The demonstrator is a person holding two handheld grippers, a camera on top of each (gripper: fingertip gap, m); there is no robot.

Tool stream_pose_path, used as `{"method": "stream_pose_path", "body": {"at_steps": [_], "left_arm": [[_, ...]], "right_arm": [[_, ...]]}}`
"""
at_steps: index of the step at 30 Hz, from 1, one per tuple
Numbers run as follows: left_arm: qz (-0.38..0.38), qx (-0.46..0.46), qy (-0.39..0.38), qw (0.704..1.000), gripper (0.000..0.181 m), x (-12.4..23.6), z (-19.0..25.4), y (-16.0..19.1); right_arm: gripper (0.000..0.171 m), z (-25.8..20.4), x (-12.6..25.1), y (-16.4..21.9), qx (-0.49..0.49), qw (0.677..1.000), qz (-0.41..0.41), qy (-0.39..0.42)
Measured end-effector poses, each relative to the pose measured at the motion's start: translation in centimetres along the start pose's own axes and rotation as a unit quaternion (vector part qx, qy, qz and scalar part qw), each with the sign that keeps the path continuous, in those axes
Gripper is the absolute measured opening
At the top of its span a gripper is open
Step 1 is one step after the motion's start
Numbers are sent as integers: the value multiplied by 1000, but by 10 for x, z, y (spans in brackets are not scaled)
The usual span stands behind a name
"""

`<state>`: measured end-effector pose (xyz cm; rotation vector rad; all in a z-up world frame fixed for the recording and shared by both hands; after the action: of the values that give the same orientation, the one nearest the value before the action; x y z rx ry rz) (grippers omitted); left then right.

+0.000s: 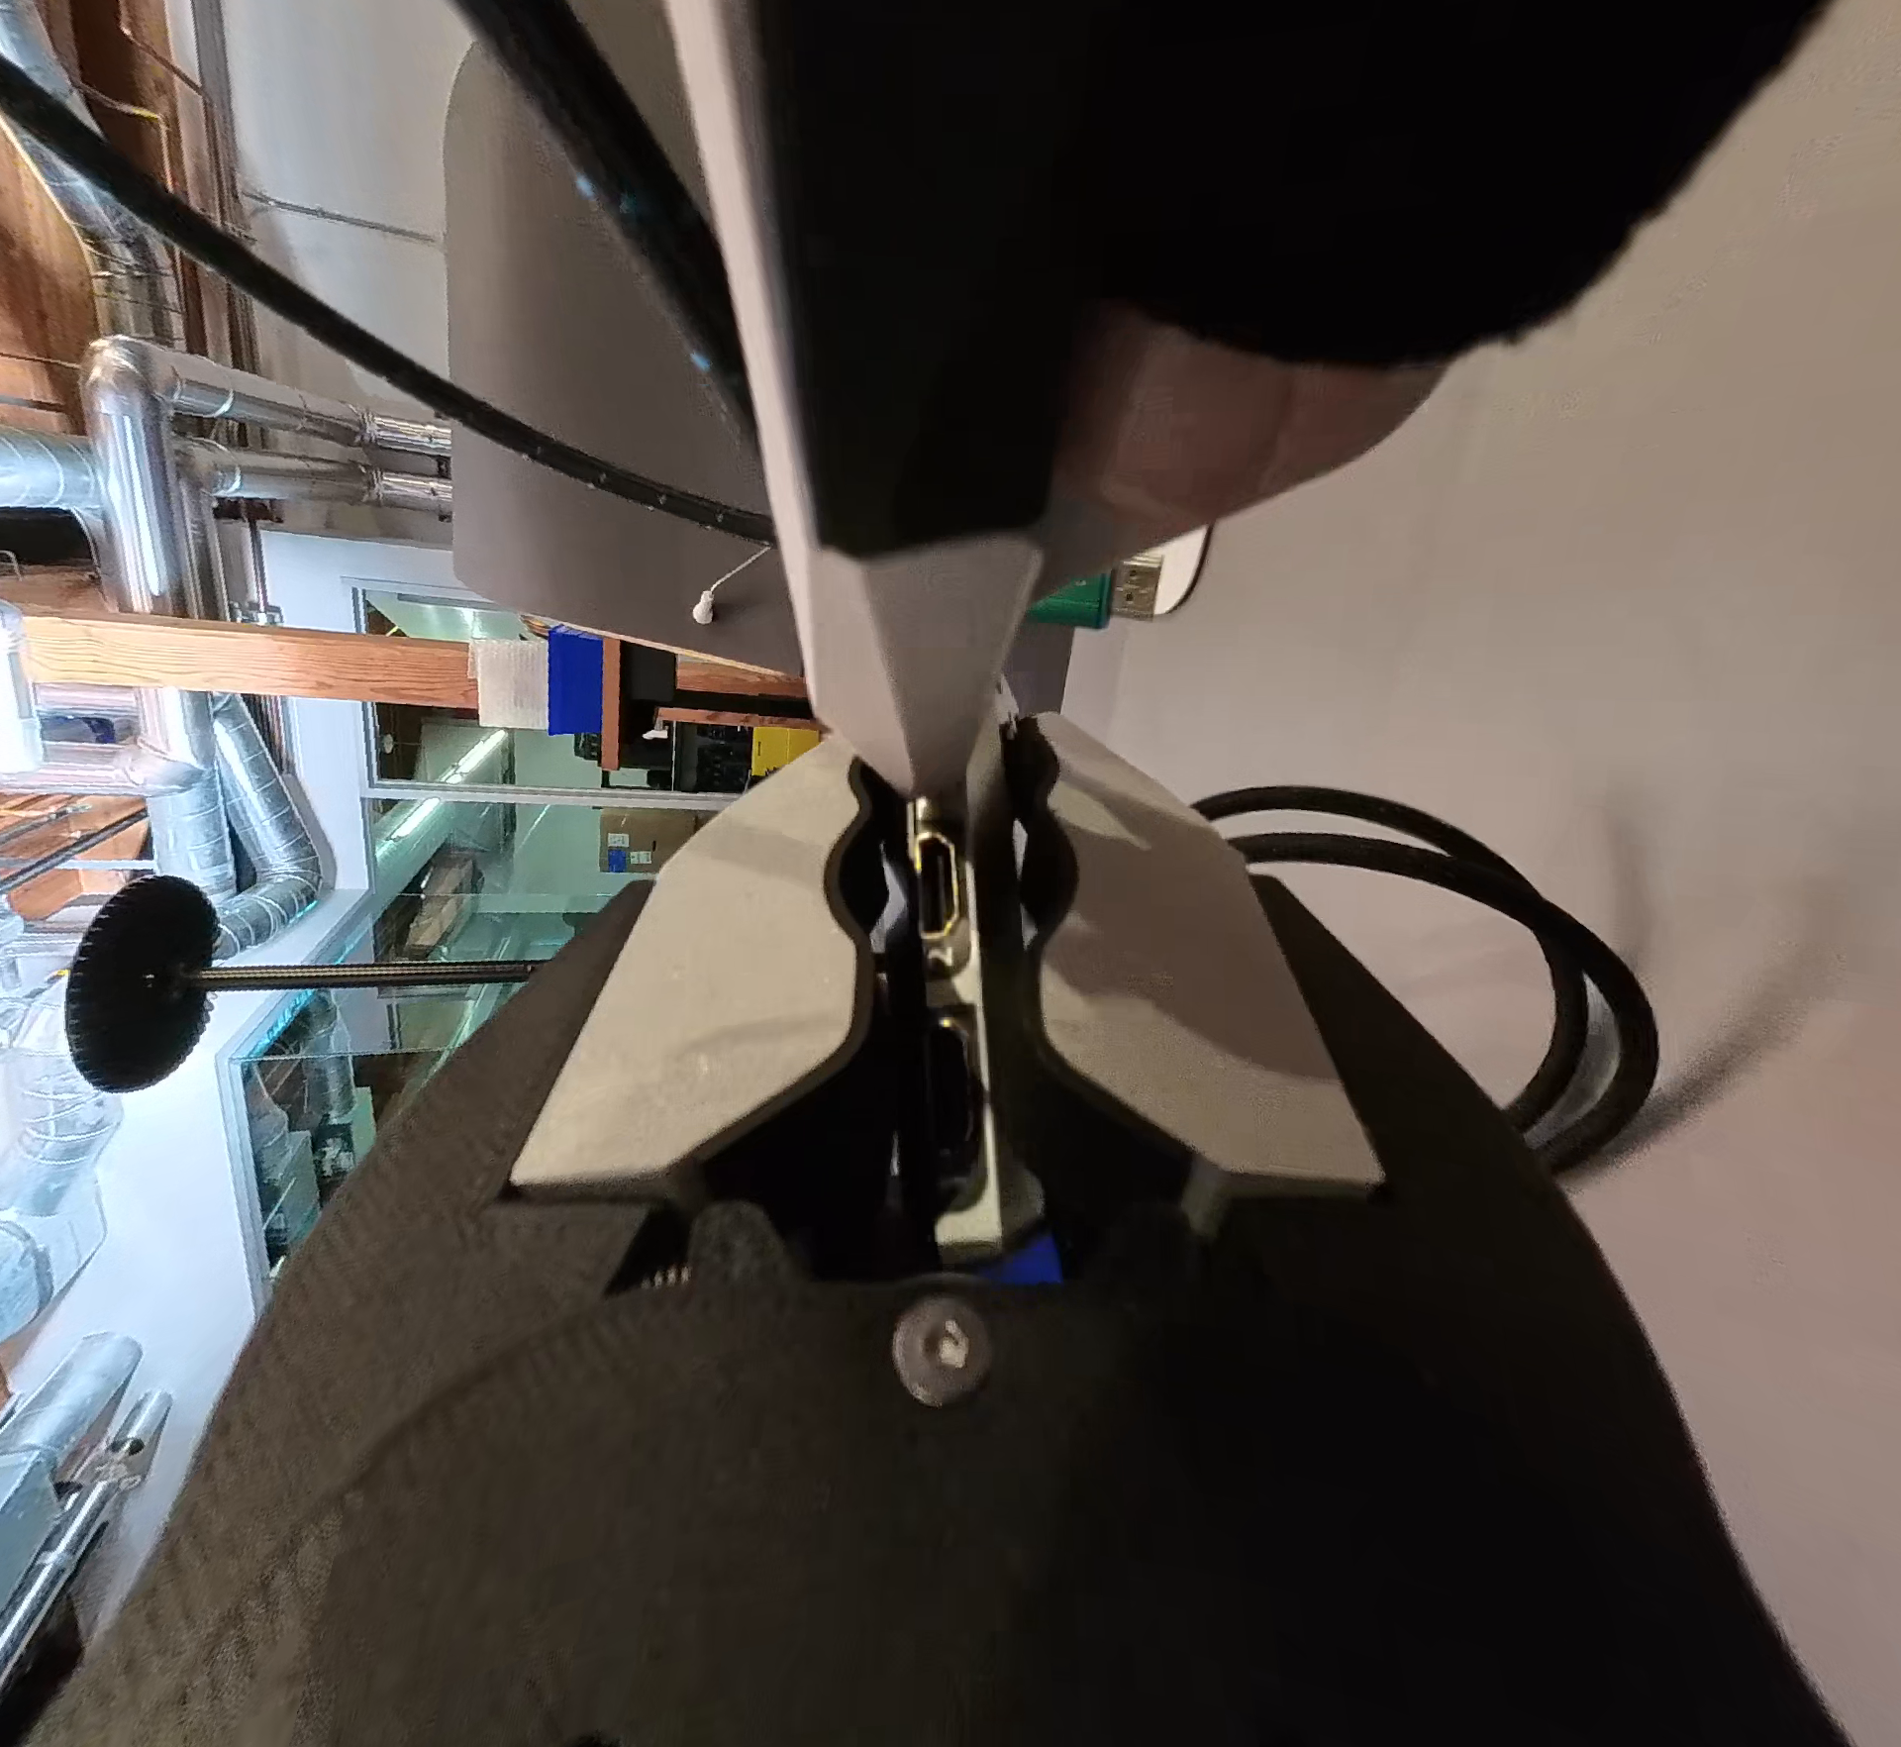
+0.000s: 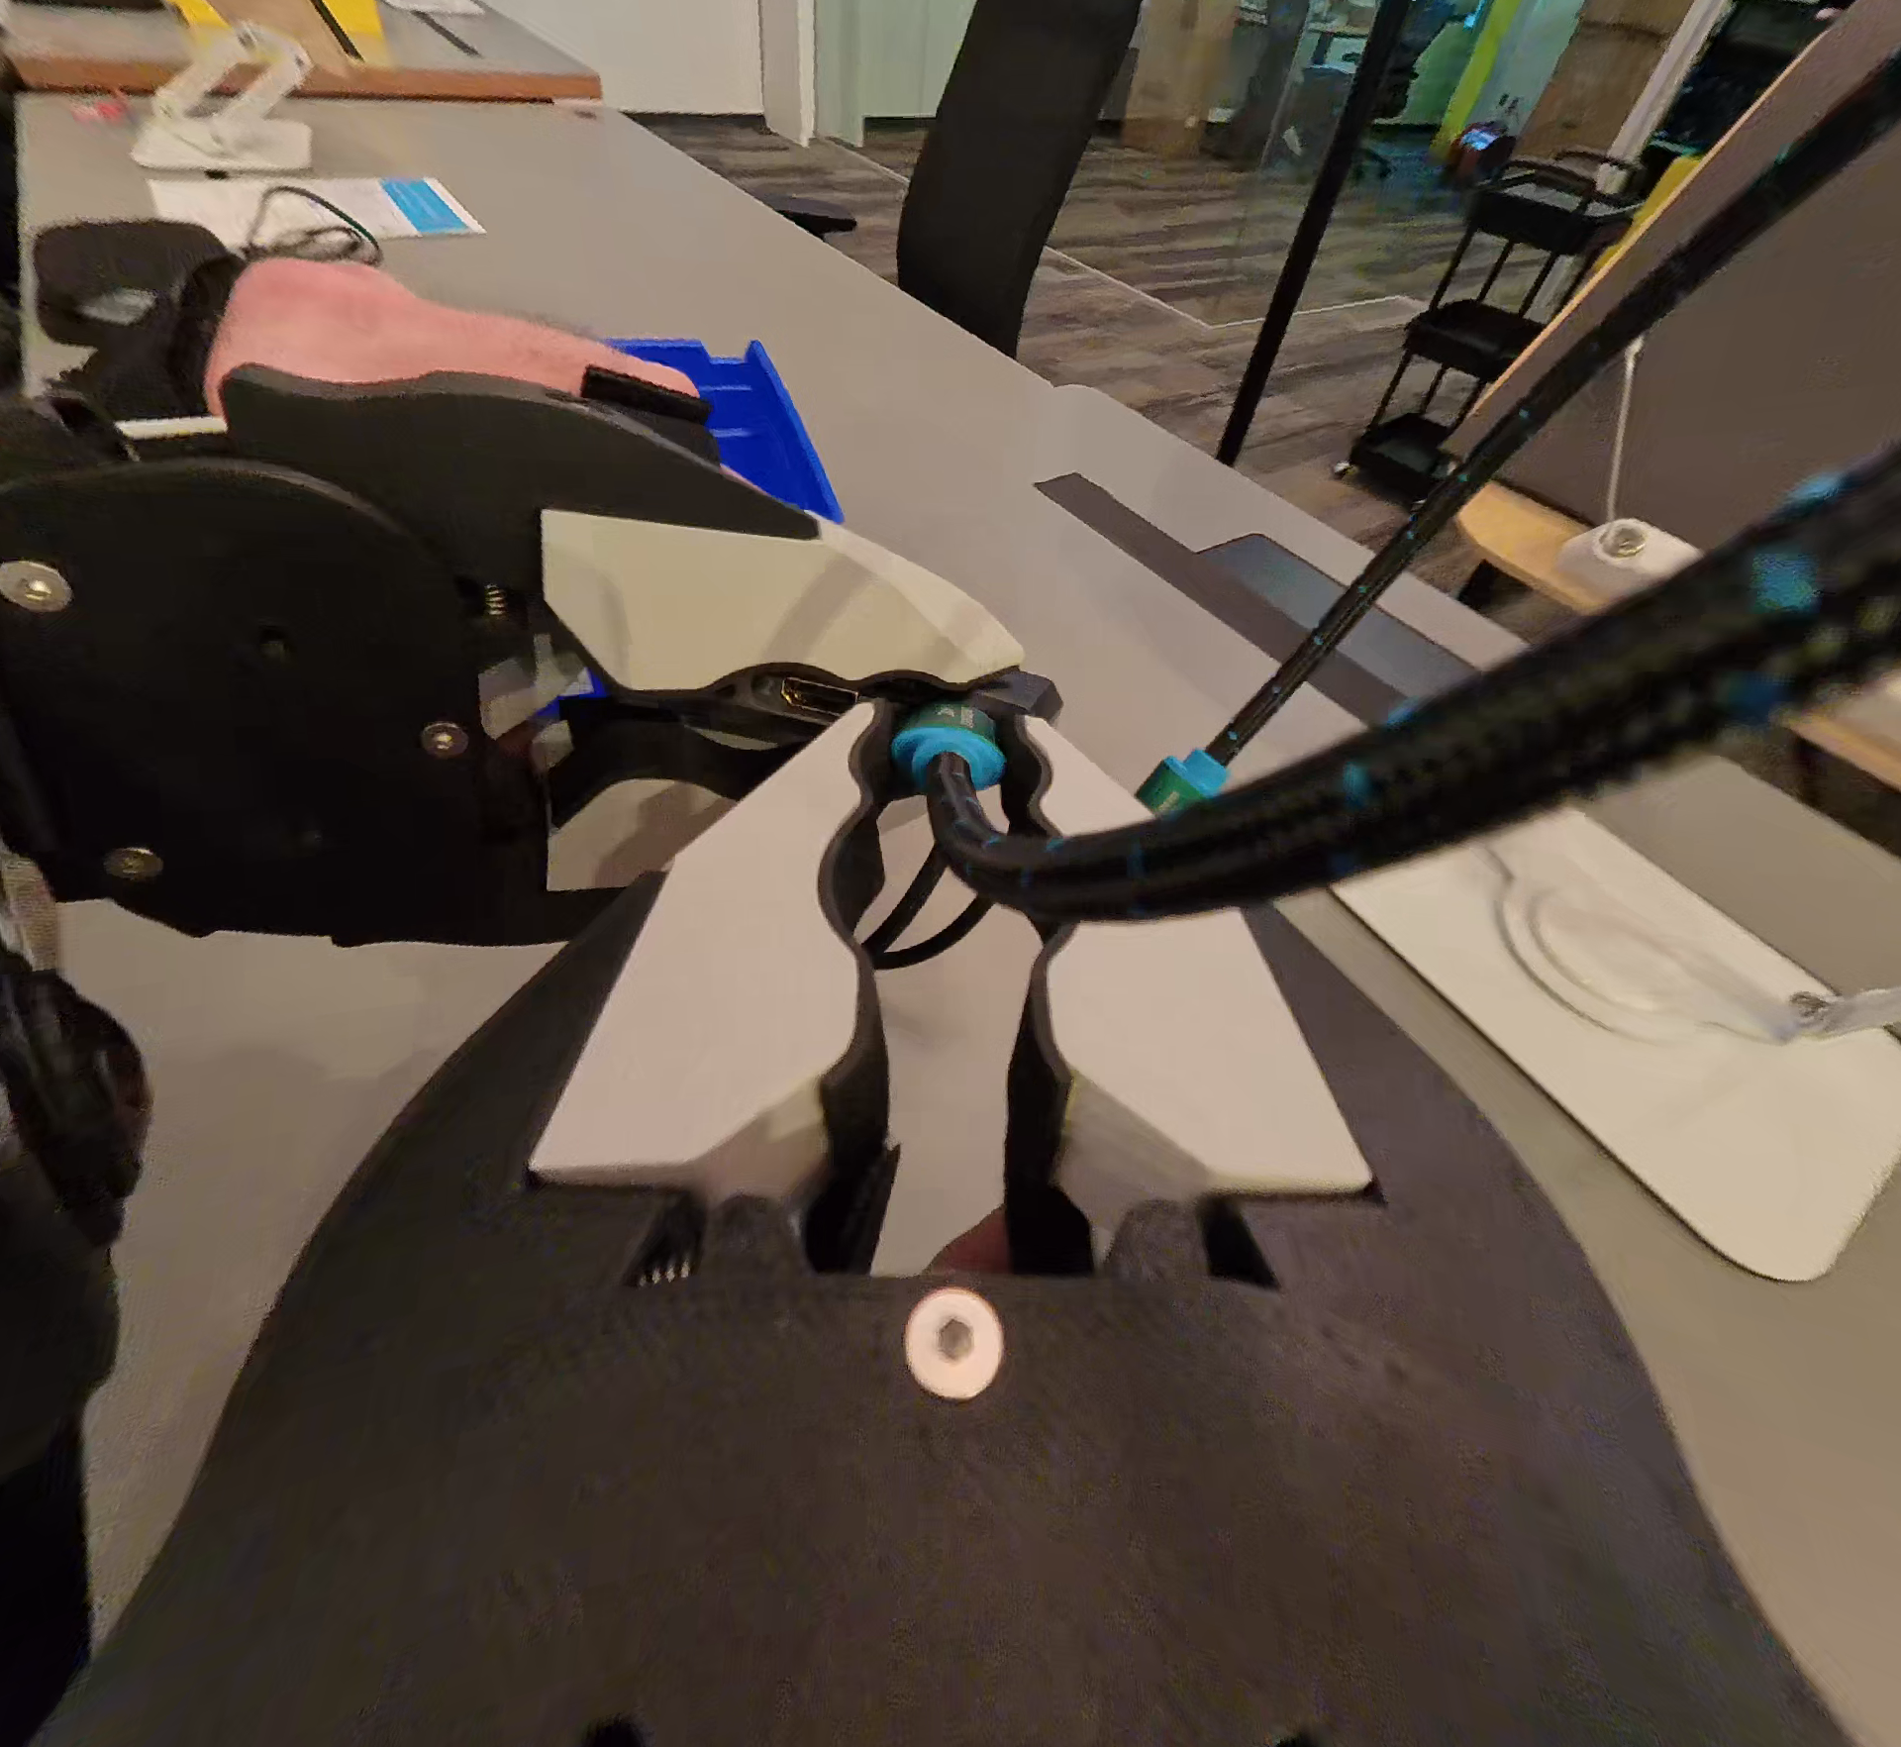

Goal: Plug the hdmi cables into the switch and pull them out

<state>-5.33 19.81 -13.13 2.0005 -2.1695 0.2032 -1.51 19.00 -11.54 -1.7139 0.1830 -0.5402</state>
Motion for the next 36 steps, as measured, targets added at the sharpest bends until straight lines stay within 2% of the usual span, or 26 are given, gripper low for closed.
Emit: {"method": "stream_pose_path", "body": {"at_steps": [7, 13, 17, 25, 32, 36], "left_arm": [[5, 2, 7, 1000, 22, 1, -4, -3], [33, -1, -12, 999, 24, 3, -7, -7], [38, 8, -14, 999, 33, 3, -6, -5], [40, 18, -4, 999, 30, 3, -6, -6], [22, -13, -8, 1000, 26, 2, -7, -7], [18, -21, -2, 1000, 26, 3, -5, -8]], "right_arm": [[19, 6, 4, -3, -97, 993, 13, -70], [18, 7, 7, -7, -65, 996, 11, -61], [18, 8, 8, -6, -72, 995, 10, -65], [18, 8, 9, -8, -70, 995, 19, -66], [20, 9, 9, -11, 7, 1000, 5, -18], [18, 9, 10, -9, 11, 1000, -8, -20]]}}
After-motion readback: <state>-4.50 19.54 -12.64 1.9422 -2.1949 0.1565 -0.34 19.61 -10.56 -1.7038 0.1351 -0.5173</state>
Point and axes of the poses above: each gripper's, where its closed fingertips meet, x back along the fingers, y out of its underside, z = x × y across the jaws, the point moved 3 cm from there along x, back along the fingers, and after that the axes turned 13 degrees about -x, right-handed, at the moved point
